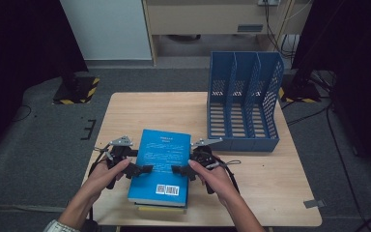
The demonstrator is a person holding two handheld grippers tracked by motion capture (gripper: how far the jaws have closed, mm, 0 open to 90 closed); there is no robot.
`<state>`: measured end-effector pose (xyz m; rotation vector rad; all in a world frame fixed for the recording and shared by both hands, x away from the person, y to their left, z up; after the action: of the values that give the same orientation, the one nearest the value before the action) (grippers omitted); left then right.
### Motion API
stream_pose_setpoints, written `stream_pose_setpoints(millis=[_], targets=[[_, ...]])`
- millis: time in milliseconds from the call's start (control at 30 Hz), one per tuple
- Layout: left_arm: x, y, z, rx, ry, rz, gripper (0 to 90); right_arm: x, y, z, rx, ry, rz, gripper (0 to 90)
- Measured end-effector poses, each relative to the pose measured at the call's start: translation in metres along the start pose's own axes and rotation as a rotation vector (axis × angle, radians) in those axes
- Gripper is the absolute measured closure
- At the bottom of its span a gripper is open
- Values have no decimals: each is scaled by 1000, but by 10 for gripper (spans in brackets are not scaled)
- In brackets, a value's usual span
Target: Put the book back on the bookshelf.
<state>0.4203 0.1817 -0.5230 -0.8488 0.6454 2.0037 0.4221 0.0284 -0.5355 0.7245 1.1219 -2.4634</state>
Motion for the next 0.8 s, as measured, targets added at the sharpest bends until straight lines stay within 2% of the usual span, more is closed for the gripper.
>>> stream_pose_setpoints(millis=[133, 233, 367, 467, 567, 700, 800], targets=[[0, -1, 0, 5, 1, 4, 0, 0, 2, -2, -27, 3, -30, 1], [0, -1, 0, 9, 3, 5, 0, 3, -1, -6, -72, -13, -57, 5], [0, -1, 0, 4, 7, -1, 0, 2, -2, -9, -76, -30, -67, 2], [0, -1, 1, -2, 9, -15, 0, 2, -3, -8, -61, -39, -55, 4], [-1, -3, 3, -13, 13, -26, 13, -2, -7, -5, -23, -37, -14, 13], [-3, -10, 6, -29, 28, -9, 66, -14, -12, 1, 14, 0, 42, 72], [-3, -12, 5, -20, 24, 2, 83, -18, -13, 1, 35, -18, 58, 74]])
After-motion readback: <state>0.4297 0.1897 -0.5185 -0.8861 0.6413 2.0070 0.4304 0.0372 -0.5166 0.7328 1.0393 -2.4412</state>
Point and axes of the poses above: each handheld gripper's, and its own axes: z roughly backward along the jaws, x roughly out of its underside, y roughly to its right, the point moved 10 cm from there along -z, roughly forward along the jaws, and after that the axes turned 13 degrees about -z, right-handed, at the moved point
